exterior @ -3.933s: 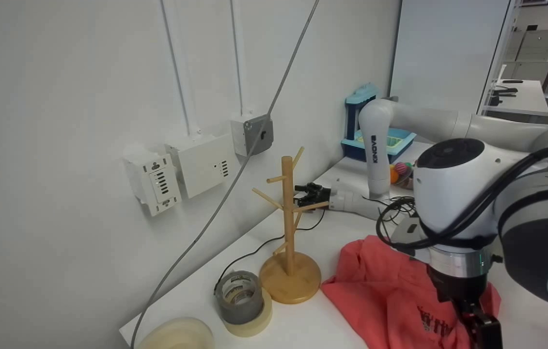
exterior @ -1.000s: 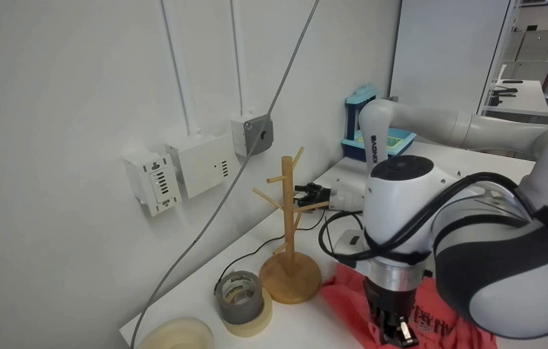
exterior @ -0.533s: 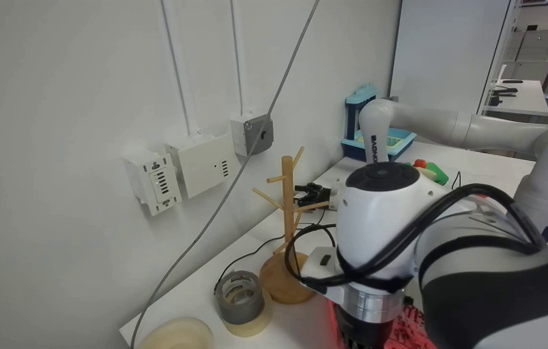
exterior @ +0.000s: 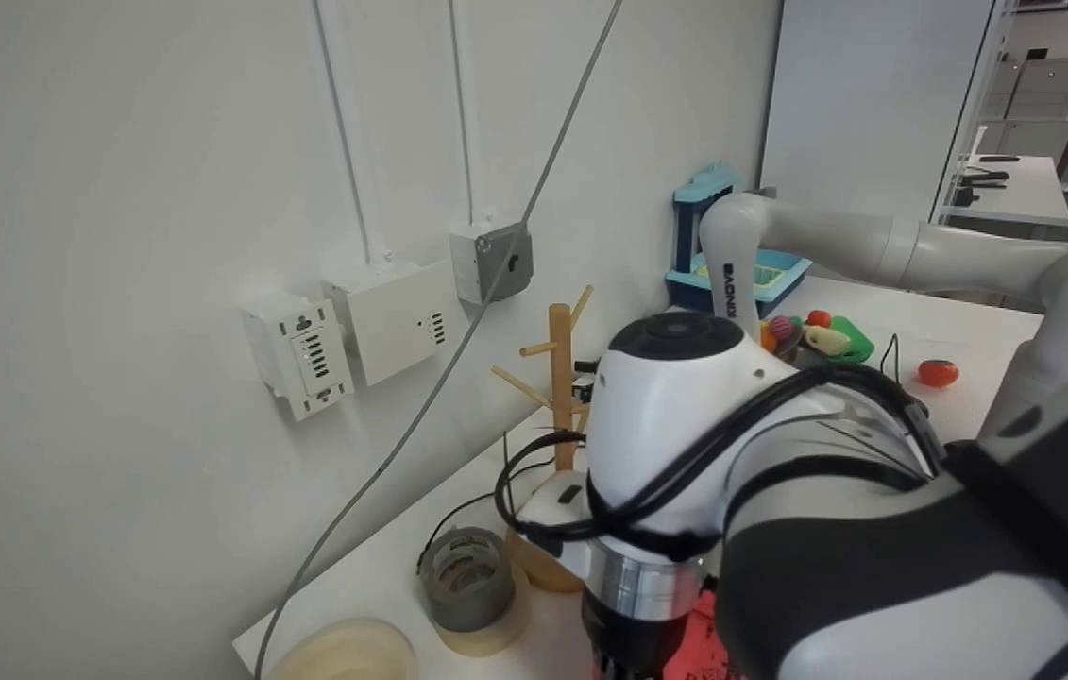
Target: Unfold the sweatshirt from top to bottom
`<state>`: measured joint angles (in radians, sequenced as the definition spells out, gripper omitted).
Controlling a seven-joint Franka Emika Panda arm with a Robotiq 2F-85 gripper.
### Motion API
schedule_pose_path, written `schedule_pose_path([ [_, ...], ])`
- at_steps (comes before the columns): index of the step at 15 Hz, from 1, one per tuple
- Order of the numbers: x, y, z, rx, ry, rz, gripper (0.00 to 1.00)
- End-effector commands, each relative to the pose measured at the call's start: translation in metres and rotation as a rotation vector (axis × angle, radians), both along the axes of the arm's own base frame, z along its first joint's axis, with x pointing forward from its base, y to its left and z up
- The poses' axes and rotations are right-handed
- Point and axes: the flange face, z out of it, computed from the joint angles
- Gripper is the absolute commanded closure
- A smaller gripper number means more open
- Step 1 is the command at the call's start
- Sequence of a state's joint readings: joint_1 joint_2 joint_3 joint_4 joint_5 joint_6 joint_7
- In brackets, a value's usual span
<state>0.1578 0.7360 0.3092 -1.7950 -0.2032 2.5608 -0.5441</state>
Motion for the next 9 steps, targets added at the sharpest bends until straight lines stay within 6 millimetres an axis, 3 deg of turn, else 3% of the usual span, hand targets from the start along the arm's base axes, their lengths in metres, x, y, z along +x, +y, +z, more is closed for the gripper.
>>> schedule_pose_path([
  [1,0.018,0.017,-0.011,0.053,-0.001,-0.094,0.99],
  [9,0.032,0.039,-0.024,0.103,-0.013,-0.339,0.99],
])
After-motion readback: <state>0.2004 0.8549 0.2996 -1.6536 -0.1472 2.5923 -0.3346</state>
